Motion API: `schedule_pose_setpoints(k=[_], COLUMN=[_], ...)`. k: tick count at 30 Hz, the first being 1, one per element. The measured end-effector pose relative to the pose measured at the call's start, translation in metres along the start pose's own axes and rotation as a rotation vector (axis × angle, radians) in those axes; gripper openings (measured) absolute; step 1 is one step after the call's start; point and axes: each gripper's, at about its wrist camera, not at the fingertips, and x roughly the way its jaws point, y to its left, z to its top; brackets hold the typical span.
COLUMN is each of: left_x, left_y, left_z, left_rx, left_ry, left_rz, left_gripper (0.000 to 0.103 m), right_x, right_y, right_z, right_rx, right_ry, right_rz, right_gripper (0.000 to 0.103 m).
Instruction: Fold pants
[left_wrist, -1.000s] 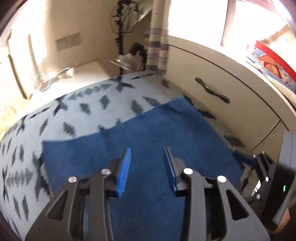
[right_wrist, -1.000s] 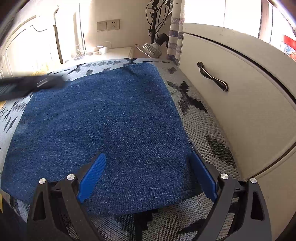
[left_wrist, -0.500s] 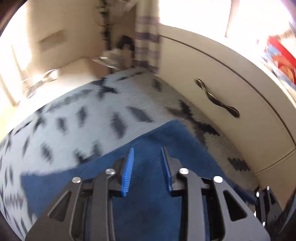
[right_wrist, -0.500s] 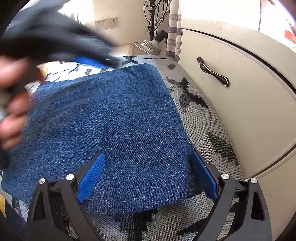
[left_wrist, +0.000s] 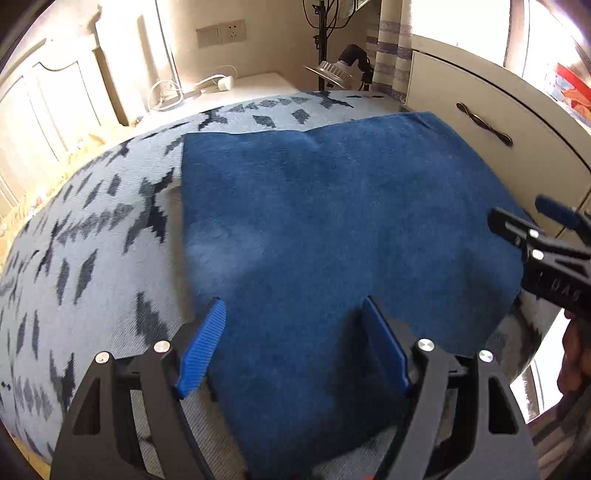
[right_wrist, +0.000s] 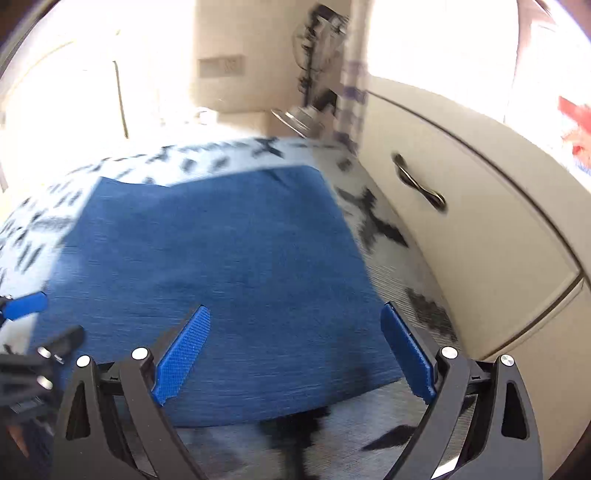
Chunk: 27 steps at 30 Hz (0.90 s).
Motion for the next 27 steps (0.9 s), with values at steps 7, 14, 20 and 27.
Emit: schedule_pose_setpoints(k=[7, 14, 20, 27], left_x=[-0.016, -0.024, -0.043, -0.083], left_y=[0.013, 0.017, 0.017, 0.015], left_z=[-0.019, -0.025, -0.021, -0.006], left_rx=[-0.034, -0.050, -0.048, -0.058], left_ry=[0.031, 0.037, 0.013, -0.060], left_rz=[-0.001, -0.015, -0.054, -0.128], left_gripper=[0.078, 0.078, 0.080, 0.101], right_x=[0.020, 0.014, 0.000, -0.060], right_y=[0.017, 0.019, 0.018, 0.010], right_z=[-0.014, -0.018, -0.019, -0.021], right_rx=[-0.010, -0.008, 0.008, 0.087], right_ry=[0.113, 0.134, 0.161, 0.122], right_rz=[0.030, 0.009, -0.018, -0.056], right_gripper=[0.090, 0.090, 0.090, 0.090])
